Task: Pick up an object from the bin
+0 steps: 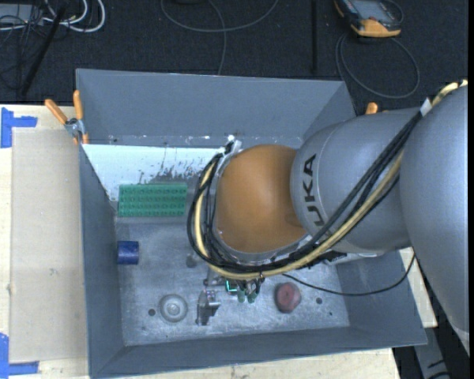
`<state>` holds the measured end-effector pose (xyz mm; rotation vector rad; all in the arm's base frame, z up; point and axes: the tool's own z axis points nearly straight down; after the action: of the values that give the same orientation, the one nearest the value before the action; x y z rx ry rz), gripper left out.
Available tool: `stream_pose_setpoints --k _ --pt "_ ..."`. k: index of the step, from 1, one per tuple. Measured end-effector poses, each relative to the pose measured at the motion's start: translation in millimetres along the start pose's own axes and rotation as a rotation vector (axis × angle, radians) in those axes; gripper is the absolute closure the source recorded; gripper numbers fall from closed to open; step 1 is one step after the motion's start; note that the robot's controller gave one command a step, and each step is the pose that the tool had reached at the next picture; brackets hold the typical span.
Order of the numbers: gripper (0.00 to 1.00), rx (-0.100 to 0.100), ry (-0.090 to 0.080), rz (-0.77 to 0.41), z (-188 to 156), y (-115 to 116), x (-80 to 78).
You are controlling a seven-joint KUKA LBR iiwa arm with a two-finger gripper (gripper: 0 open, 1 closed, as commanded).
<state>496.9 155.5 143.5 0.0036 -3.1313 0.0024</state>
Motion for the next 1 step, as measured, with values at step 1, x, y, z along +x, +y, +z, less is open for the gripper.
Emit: stream_pose_setpoints --k 1 --pt "0.0 0.0 -0.009 -0.316 73.4 41.7 -6.2"
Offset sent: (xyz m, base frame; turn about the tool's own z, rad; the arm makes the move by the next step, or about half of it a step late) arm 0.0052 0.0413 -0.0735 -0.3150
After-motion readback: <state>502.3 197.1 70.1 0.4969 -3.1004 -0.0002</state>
